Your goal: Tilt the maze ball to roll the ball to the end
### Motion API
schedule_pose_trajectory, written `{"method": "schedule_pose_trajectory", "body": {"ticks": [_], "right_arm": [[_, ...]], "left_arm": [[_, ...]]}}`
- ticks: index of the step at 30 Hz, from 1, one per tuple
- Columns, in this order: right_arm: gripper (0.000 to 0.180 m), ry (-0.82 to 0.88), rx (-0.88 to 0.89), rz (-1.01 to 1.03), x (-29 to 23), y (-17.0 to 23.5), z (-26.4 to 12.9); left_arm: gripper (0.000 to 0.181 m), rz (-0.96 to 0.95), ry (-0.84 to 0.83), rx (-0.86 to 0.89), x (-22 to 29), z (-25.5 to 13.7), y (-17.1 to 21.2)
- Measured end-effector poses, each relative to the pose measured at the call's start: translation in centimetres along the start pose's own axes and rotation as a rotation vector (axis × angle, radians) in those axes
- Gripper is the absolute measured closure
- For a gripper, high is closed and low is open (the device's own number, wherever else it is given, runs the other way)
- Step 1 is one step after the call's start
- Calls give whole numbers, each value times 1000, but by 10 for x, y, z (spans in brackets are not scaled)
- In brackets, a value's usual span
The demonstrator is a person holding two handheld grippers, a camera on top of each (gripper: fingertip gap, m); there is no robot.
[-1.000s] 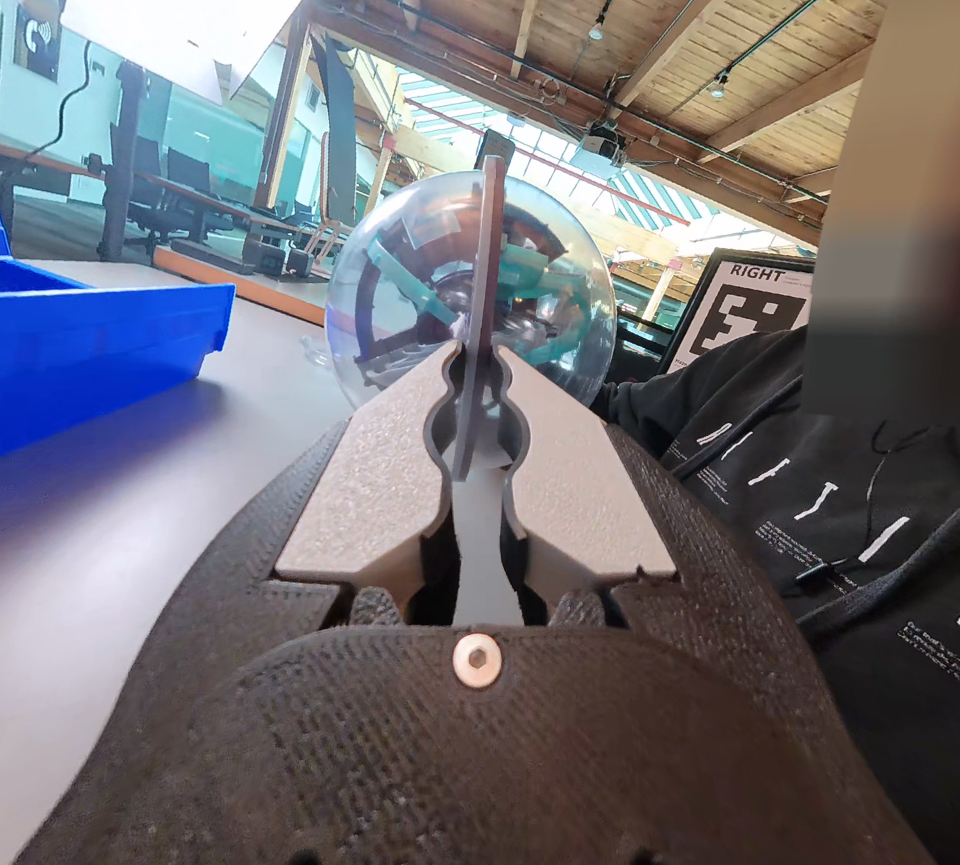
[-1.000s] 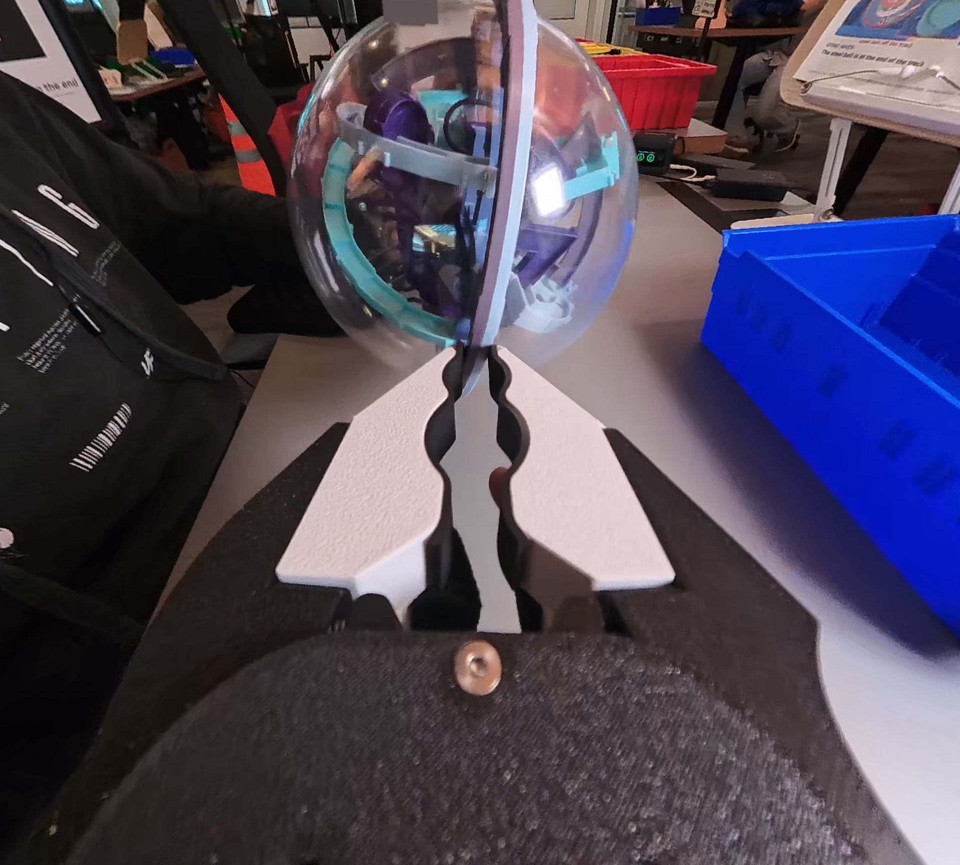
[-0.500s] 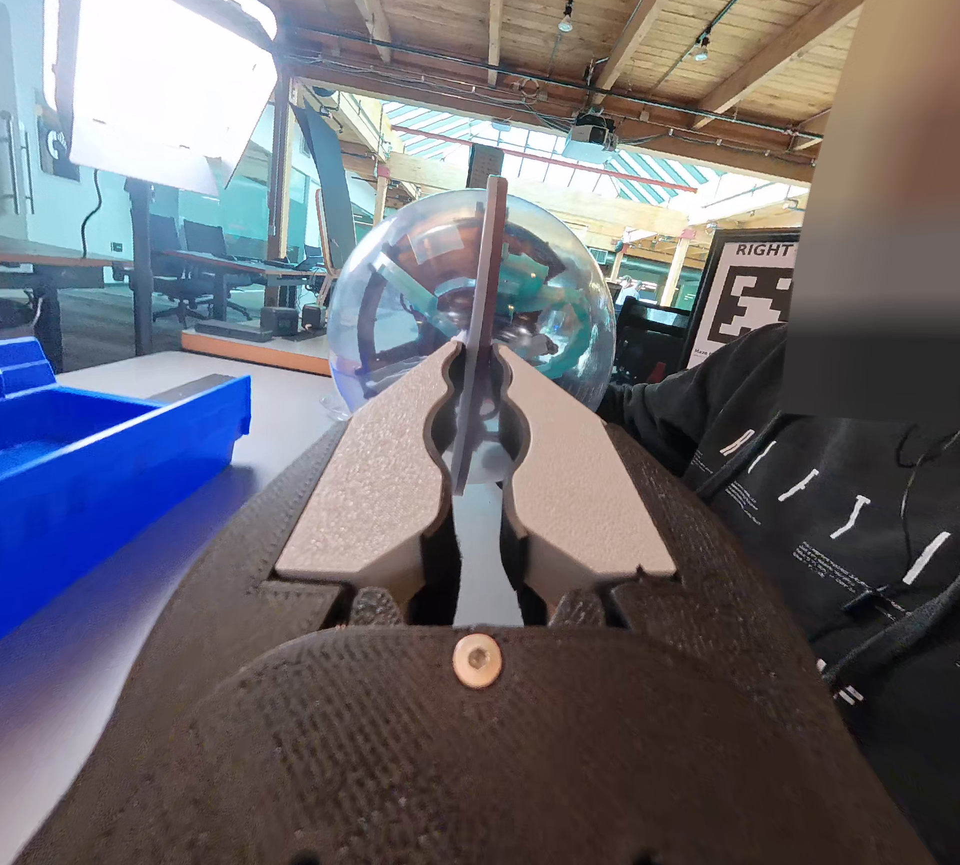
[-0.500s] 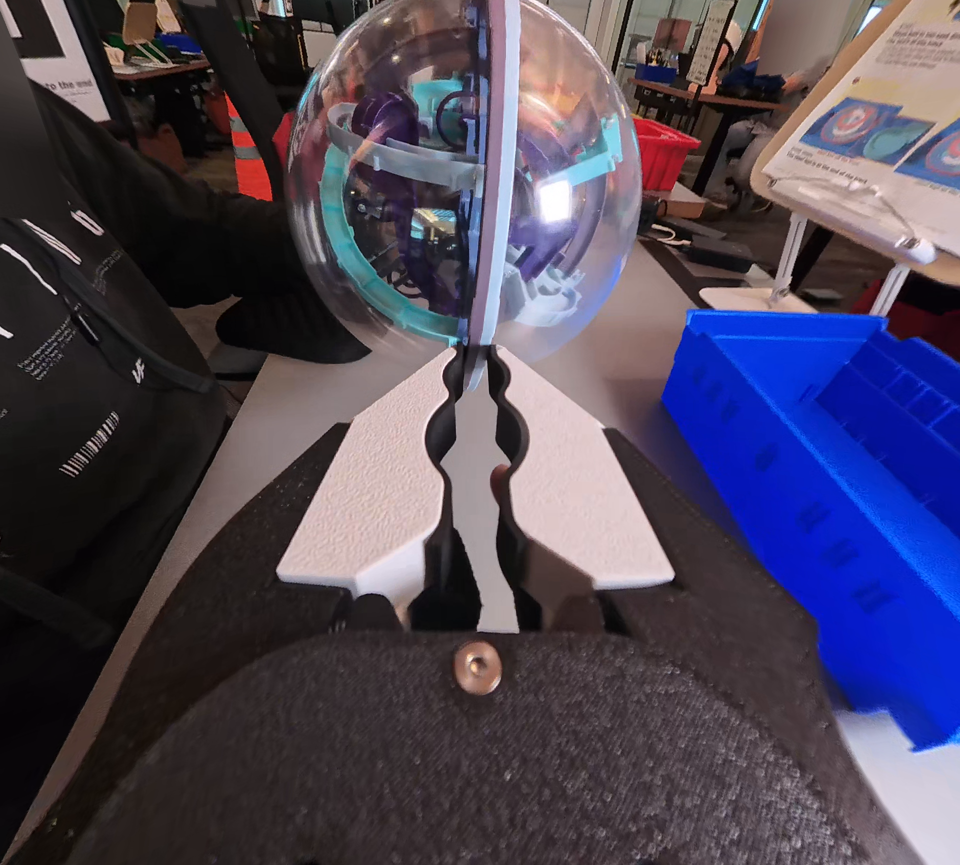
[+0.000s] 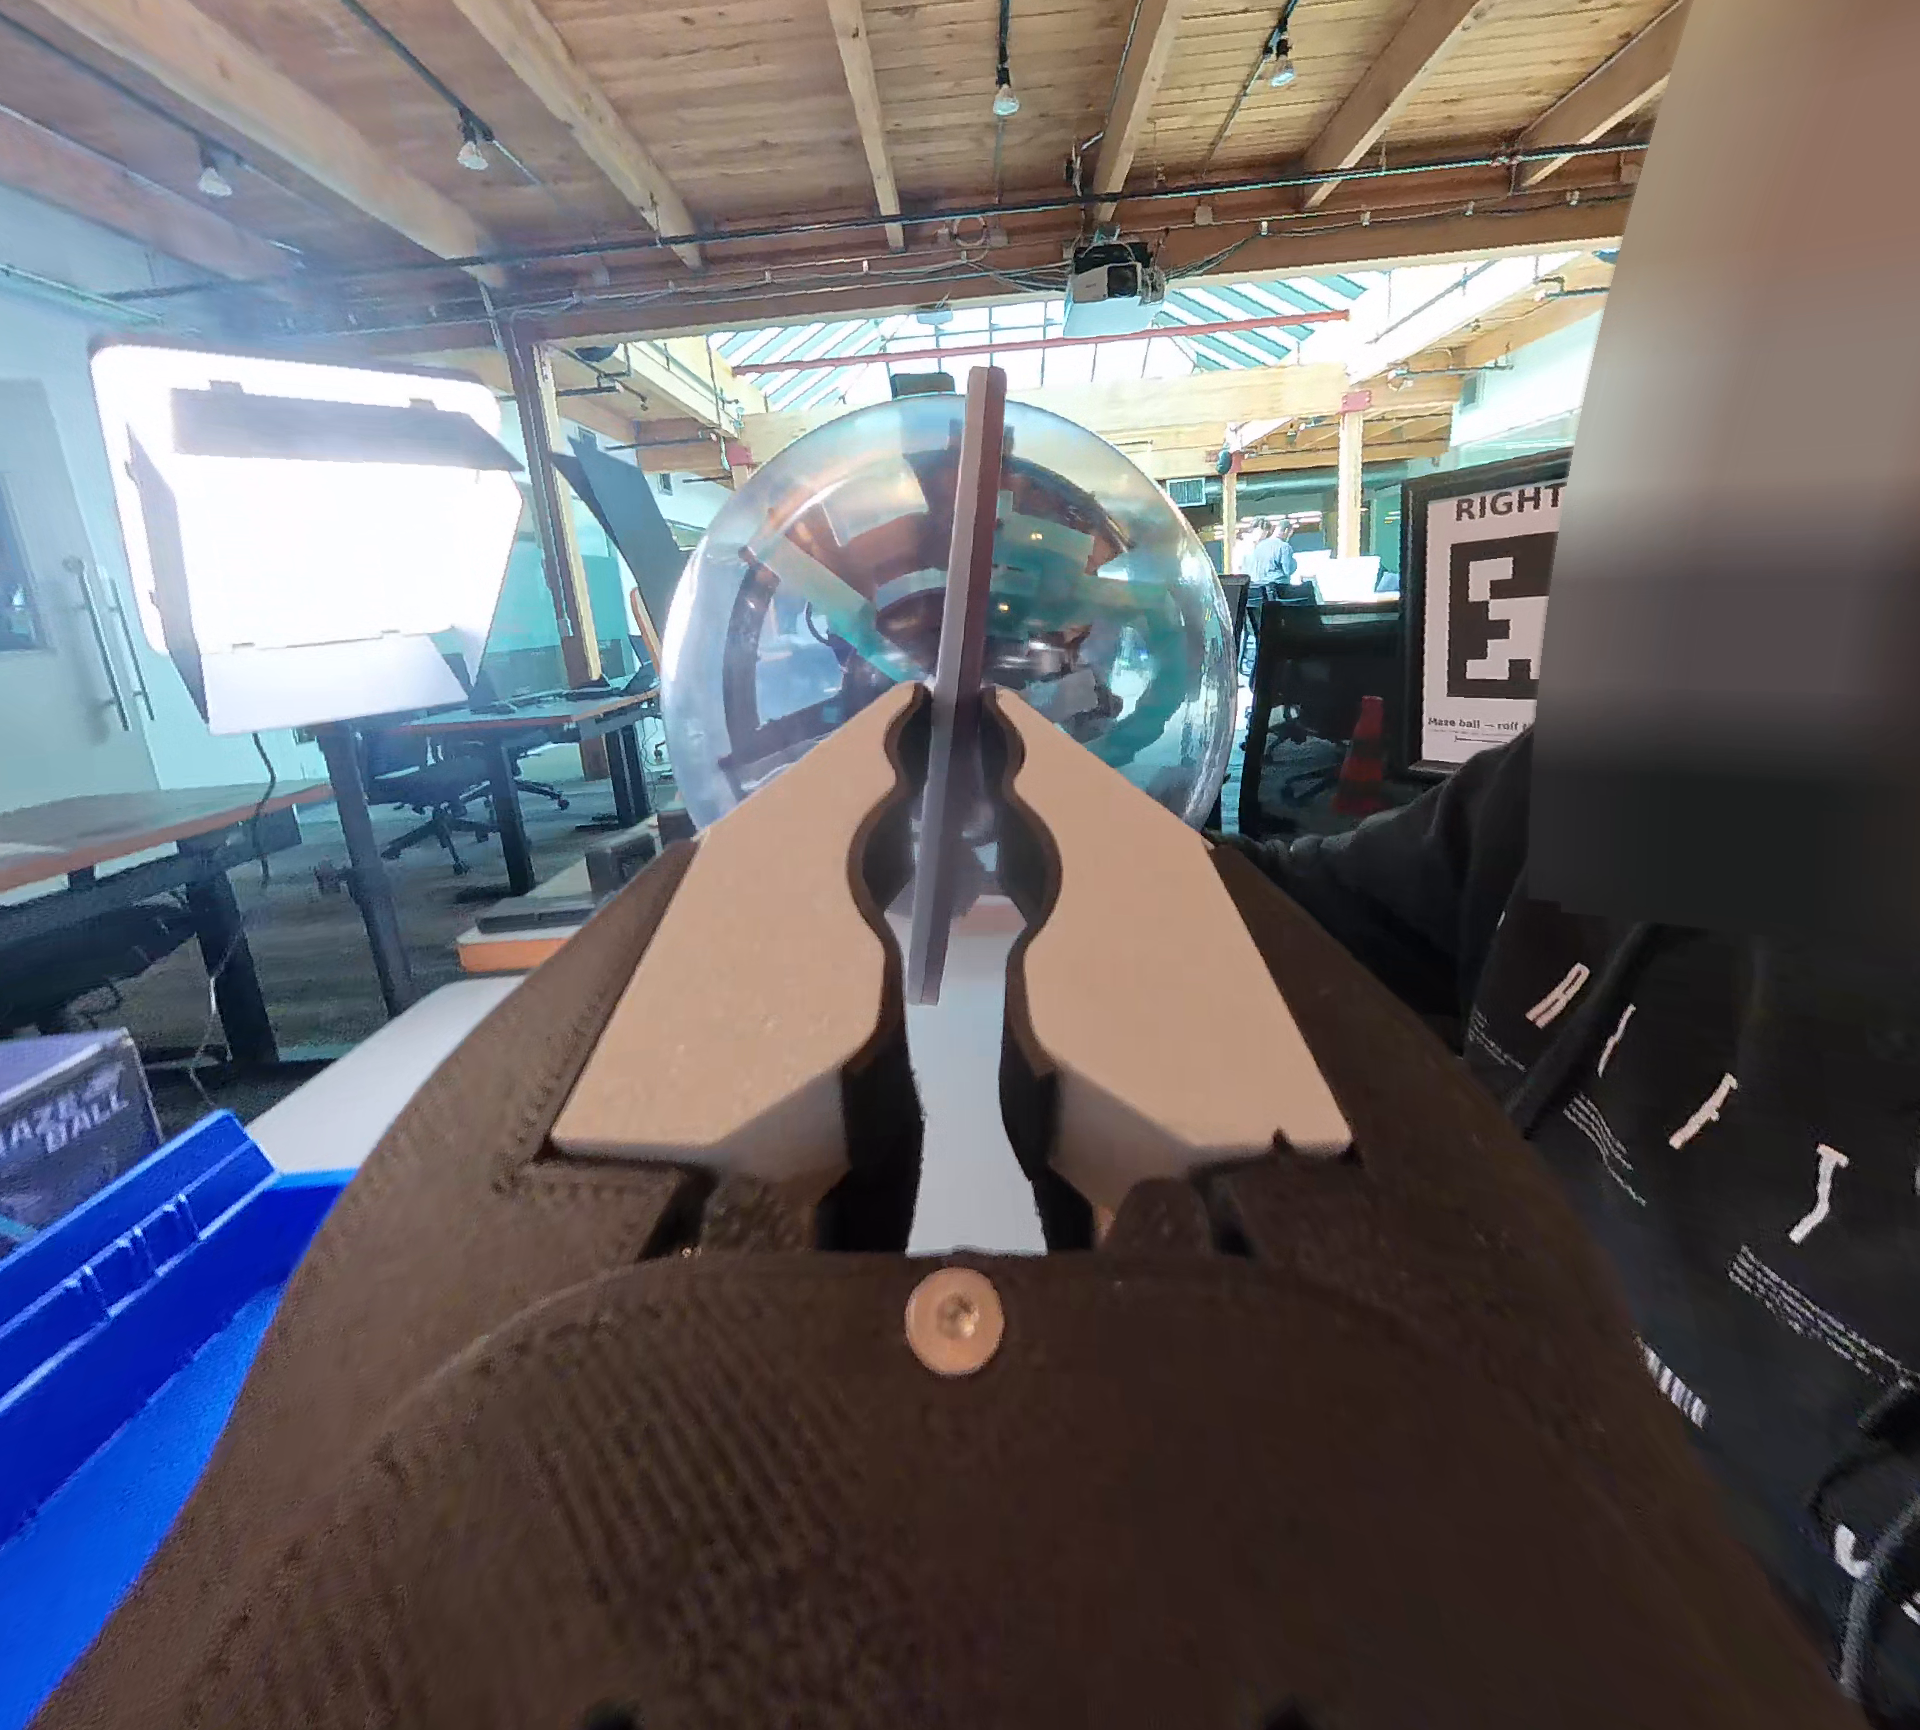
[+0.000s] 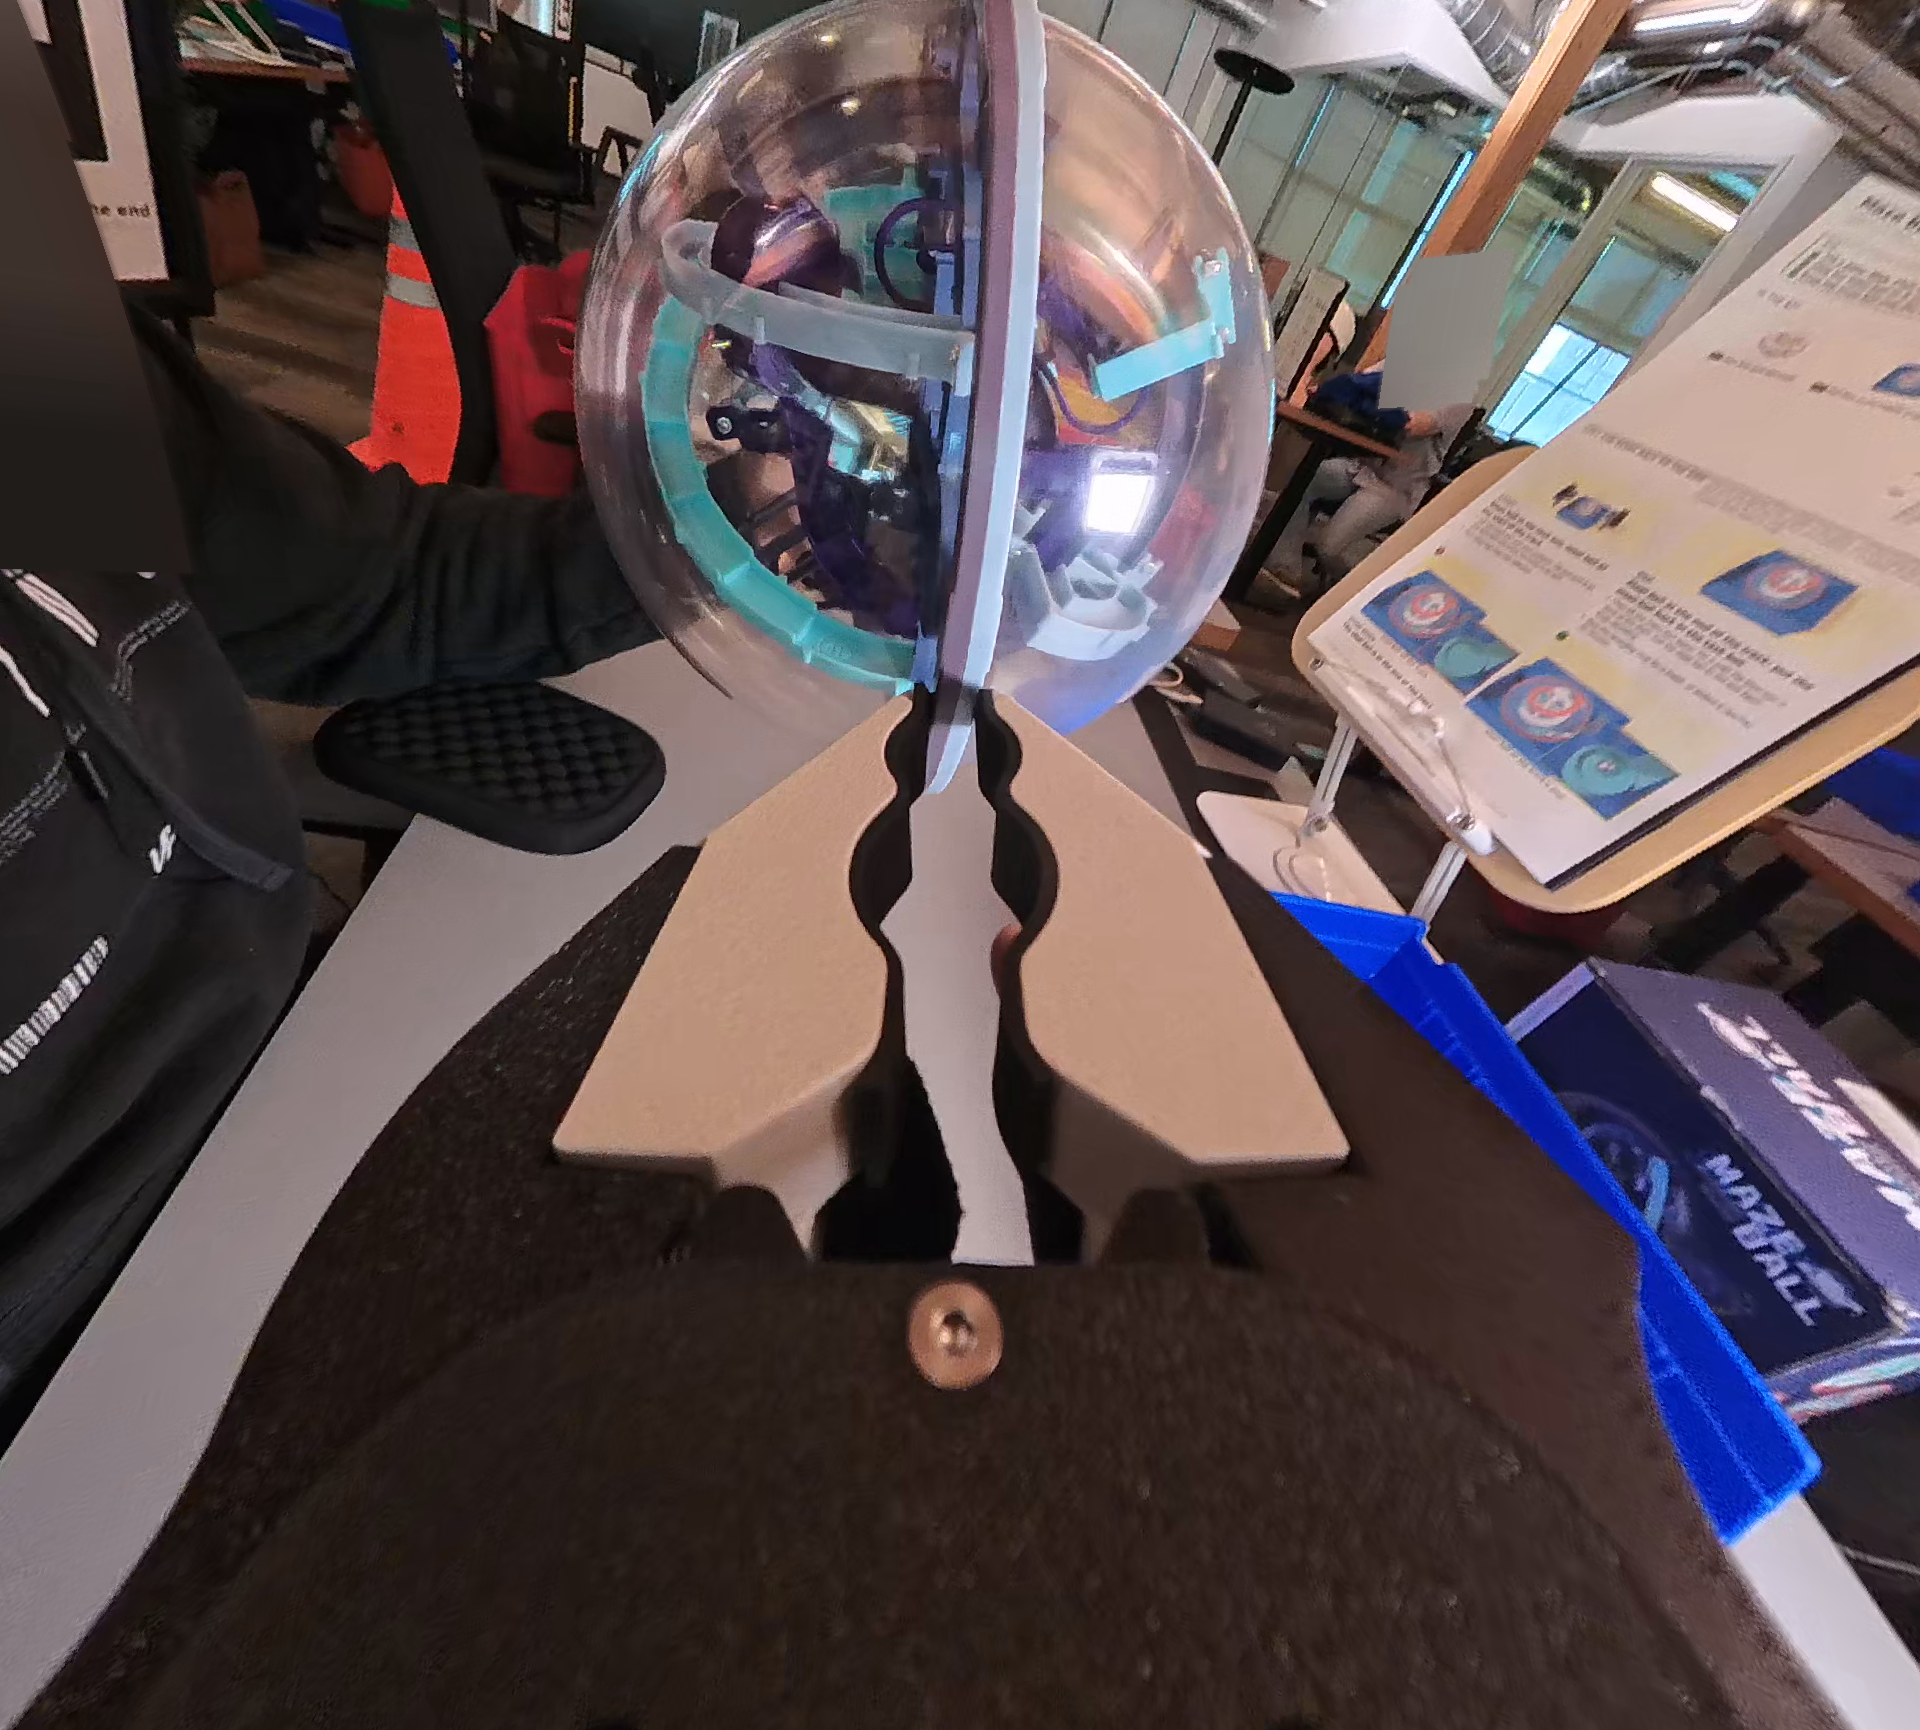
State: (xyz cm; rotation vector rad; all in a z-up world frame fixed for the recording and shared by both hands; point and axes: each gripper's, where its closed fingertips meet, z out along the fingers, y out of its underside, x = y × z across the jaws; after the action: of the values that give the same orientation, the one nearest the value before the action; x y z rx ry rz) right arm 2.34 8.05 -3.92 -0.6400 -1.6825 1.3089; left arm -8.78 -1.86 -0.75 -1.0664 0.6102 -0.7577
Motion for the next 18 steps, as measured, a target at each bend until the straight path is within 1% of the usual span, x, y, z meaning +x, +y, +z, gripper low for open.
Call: {"method": "schedule_pose_trajectory", "body": {"ticks": [4, 8, 10, 14, 18], "right_arm": [[173, 13, 32, -26, 10, -16, -2], [173, 28, 61, -48, 19, -24, -5], [173, 42, 77, -61, 22, -26, -6], [173, 74, 45, -84, 28, -21, -5], [173, 75, 59, -91, 25, -20, -4]], "left_arm": [[173, 41, 10, -8, -4, 10, -19], [173, 94, 29, -25, -6, 17, -29], [173, 120, 43, -37, -6, 20, -31], [173, 165, 53, -60, -5, 22, -32], [173, 188, 55, -68, -1, 22, -31]]}}
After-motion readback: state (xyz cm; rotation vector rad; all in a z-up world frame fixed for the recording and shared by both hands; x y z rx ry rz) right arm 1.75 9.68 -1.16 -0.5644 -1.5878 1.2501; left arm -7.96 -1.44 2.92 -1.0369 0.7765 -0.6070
